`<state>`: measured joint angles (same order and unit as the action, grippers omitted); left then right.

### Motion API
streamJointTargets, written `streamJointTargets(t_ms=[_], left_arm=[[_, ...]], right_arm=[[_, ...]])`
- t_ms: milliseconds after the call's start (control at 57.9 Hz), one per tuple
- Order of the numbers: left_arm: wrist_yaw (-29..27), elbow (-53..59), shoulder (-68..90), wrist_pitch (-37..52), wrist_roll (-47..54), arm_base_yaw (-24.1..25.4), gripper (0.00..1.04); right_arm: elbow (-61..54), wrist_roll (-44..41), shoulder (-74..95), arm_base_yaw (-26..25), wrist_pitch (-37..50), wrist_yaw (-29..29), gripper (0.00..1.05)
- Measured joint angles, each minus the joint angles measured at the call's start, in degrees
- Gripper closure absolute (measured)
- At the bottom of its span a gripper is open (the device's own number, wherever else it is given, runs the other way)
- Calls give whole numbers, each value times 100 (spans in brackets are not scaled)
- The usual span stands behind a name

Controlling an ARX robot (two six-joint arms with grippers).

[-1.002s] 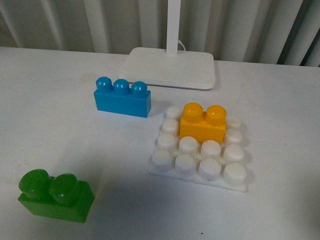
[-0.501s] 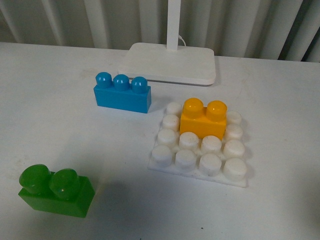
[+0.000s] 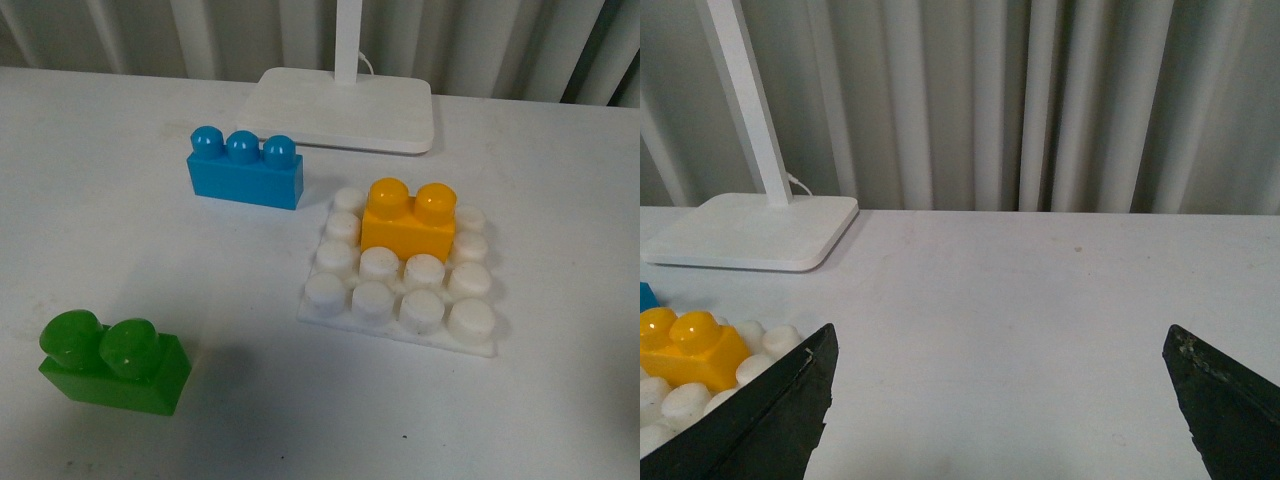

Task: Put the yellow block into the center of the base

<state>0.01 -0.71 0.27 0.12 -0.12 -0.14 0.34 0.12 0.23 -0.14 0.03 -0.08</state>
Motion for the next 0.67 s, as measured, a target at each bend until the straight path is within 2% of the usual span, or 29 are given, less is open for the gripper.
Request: streamJointTargets(t_ms=[259, 363, 674], left_arm=[[0, 0, 0, 0, 0, 0, 28], [0, 0, -2, 0, 2, 0, 5], [0, 0, -2, 0, 2, 0, 6]], right_arm=[[0, 0, 0, 0, 0, 2, 9], [0, 0, 0, 0, 0, 2, 9], [0, 0, 0, 0, 0, 2, 9]])
